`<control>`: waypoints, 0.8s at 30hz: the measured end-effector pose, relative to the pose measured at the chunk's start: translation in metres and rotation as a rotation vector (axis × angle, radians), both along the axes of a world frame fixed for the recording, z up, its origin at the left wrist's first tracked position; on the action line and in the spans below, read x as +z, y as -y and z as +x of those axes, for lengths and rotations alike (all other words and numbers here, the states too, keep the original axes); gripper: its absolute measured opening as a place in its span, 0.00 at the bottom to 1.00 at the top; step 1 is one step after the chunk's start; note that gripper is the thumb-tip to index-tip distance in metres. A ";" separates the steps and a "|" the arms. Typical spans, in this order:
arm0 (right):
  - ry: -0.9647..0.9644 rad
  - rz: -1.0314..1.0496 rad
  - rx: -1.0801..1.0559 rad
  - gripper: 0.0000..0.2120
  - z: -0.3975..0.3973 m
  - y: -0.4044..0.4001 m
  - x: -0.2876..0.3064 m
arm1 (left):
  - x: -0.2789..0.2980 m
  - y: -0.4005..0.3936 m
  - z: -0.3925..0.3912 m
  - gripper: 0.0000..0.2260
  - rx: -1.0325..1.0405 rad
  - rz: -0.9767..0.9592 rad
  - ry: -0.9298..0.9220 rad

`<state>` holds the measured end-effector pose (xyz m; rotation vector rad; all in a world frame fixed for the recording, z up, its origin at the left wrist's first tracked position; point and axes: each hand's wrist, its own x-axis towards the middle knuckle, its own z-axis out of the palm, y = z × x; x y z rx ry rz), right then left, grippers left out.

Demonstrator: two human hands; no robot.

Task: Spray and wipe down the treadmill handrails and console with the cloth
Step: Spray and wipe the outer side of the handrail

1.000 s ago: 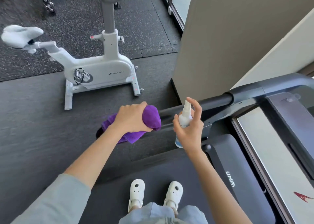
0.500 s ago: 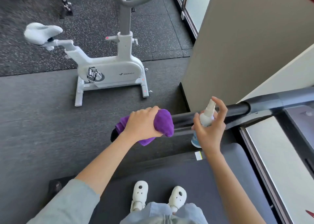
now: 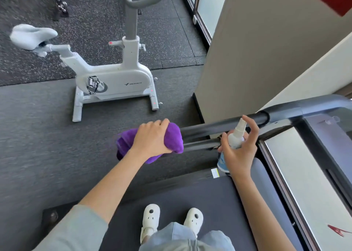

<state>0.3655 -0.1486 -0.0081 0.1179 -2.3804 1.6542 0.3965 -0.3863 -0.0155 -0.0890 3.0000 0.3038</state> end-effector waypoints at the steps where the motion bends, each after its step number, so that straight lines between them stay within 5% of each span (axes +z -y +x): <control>1: 0.004 -0.004 -0.007 0.29 0.000 -0.004 0.001 | 0.002 -0.017 -0.011 0.36 -0.031 -0.017 -0.008; 16: -0.012 -0.045 -0.133 0.32 0.008 -0.086 0.001 | -0.001 -0.212 -0.149 0.27 -0.130 -0.094 -0.064; 24: -0.024 -0.068 -0.124 0.31 0.007 -0.073 0.009 | -0.001 -0.174 -0.130 0.29 -0.157 -0.034 -0.046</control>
